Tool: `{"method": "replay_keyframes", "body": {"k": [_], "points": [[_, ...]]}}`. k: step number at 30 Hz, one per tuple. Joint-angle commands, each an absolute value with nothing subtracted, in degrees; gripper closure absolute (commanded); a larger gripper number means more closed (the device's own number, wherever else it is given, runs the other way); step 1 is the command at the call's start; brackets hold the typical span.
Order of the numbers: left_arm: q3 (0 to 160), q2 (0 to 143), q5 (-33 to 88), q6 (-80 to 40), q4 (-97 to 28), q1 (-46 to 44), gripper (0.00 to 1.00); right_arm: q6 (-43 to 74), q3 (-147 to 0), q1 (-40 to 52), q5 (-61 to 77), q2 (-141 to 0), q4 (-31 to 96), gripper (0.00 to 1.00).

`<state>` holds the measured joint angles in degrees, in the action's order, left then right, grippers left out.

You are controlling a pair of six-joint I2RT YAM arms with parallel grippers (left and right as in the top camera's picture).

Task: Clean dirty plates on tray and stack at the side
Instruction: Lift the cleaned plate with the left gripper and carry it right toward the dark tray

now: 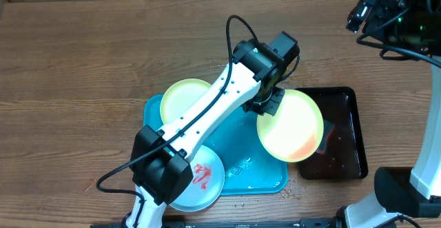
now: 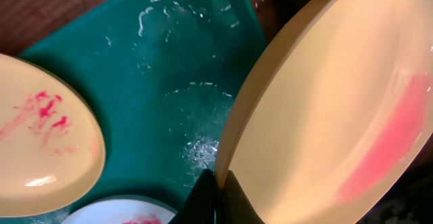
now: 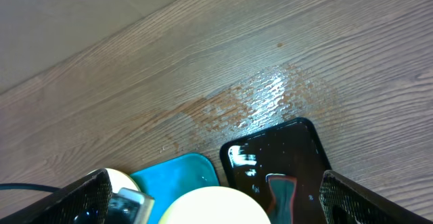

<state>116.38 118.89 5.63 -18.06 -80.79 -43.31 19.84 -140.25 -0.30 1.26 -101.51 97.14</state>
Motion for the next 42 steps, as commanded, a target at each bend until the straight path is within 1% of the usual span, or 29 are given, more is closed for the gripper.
{"method": "replay_keyframes", "body": {"k": [1,5,11,16,21,27,34,42], "points": [[119.2,119.6,1.2,-18.7,-81.0,-43.4,0.96,19.5,-141.5,-0.4,1.0,-100.2,96.9,0.00],[119.2,119.6,-3.3,-19.4,-81.0,-44.4,0.96,21.9,-141.5,-2.4,0.0,-100.2,94.7,0.00],[119.2,119.7,-6.6,-19.4,-80.4,-45.9,0.96,25.3,-141.5,-7.9,-7.2,-100.3,92.2,0.00],[119.2,120.7,-9.6,-19.7,-78.1,-47.4,0.96,25.3,-141.5,-11.3,-7.5,-100.3,91.7,0.00],[119.7,120.7,-11.7,-20.0,-75.7,-49.1,0.96,25.3,-141.5,-12.6,-7.4,-100.3,91.5,0.00],[120.5,120.7,-23.8,-19.4,-72.0,-52.2,0.96,25.3,-141.5,-12.6,-6.1,-100.3,91.4,0.00],[121.8,120.7,-32.7,-15.4,-66.4,-55.2,0.96,25.3,-141.5,-12.6,-5.1,-100.3,91.8,0.00],[121.8,120.7,-48.5,-4.7,-57.5,-60.6,0.96,25.3,-141.5,-12.6,-5.1,-100.3,91.9,0.00]]}}
